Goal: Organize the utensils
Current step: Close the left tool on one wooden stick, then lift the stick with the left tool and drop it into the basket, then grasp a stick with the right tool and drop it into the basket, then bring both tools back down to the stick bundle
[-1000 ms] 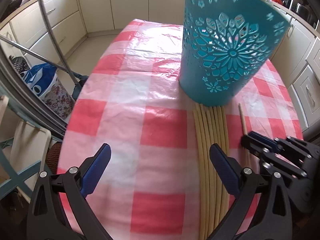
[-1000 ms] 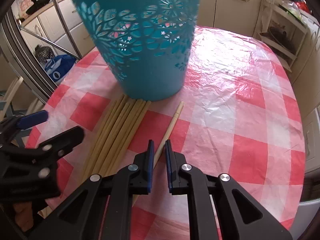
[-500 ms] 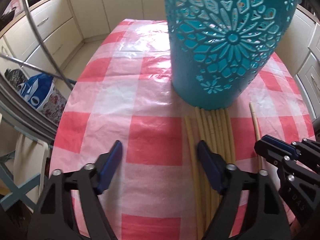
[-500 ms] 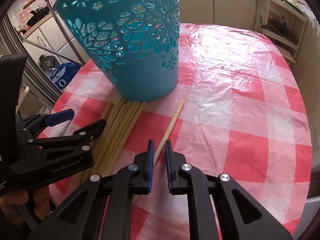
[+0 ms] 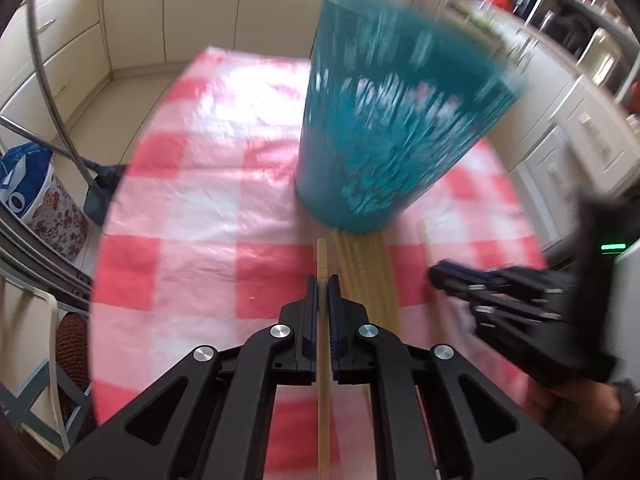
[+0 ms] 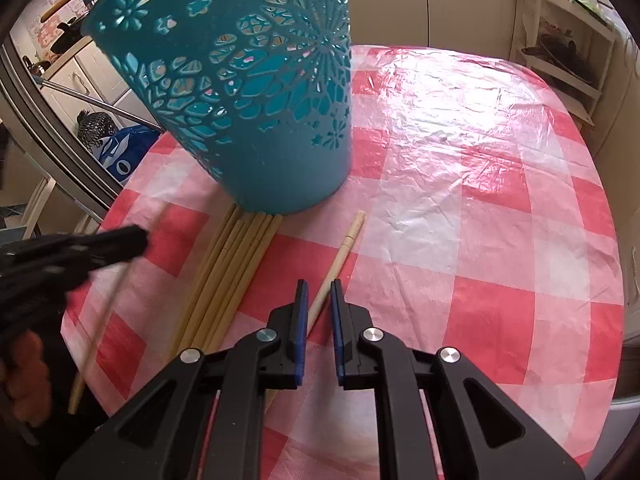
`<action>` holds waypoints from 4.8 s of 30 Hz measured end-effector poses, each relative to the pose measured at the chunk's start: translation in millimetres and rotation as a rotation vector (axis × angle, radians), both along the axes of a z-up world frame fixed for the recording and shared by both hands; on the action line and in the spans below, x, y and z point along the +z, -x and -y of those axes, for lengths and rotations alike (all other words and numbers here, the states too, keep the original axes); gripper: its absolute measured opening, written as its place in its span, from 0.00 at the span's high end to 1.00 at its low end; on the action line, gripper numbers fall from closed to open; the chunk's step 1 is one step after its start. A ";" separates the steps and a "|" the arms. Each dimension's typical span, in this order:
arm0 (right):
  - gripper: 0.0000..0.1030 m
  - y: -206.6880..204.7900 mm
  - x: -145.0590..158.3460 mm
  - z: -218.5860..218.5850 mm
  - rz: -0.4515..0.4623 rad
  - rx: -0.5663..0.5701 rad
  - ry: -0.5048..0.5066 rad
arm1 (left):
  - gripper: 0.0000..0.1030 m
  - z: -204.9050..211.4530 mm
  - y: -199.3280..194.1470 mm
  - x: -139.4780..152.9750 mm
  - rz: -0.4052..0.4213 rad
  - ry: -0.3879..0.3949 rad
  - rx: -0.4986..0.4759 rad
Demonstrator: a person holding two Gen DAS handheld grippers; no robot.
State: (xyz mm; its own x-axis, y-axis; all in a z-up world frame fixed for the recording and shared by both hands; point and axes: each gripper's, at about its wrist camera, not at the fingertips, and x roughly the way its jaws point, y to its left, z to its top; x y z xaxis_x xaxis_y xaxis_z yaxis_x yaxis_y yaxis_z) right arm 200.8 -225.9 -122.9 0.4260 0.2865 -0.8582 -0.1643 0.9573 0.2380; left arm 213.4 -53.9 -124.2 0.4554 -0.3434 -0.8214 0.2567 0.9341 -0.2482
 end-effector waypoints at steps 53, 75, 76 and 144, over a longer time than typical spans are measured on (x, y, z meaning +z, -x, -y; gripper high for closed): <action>0.93 2.6 2.2 -24.8 0.049 0.008 0.232 | 0.42 -43.3 -23.6 59.0 0.471 0.103 0.355; 0.94 -8.3 204.5 22.7 0.775 -0.450 -0.398 | 0.38 -85.9 -24.6 63.0 0.440 0.197 0.455; 0.94 -10.8 202.8 20.3 0.791 -0.457 -0.362 | 0.38 -86.2 -24.7 62.7 0.439 0.196 0.454; 0.89 47.5 0.2 -25.8 0.106 -0.088 0.064 | 0.29 34.5 -18.0 -63.9 0.078 -0.290 0.026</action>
State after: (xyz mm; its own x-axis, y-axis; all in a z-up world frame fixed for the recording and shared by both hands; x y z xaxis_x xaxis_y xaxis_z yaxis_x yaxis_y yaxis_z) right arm 153.3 -200.0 -122.8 0.5366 0.1899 -0.8222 -0.0999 0.9818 0.1616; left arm 231.3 -88.4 -188.1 0.5263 -0.0872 -0.8458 0.2396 0.9696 0.0491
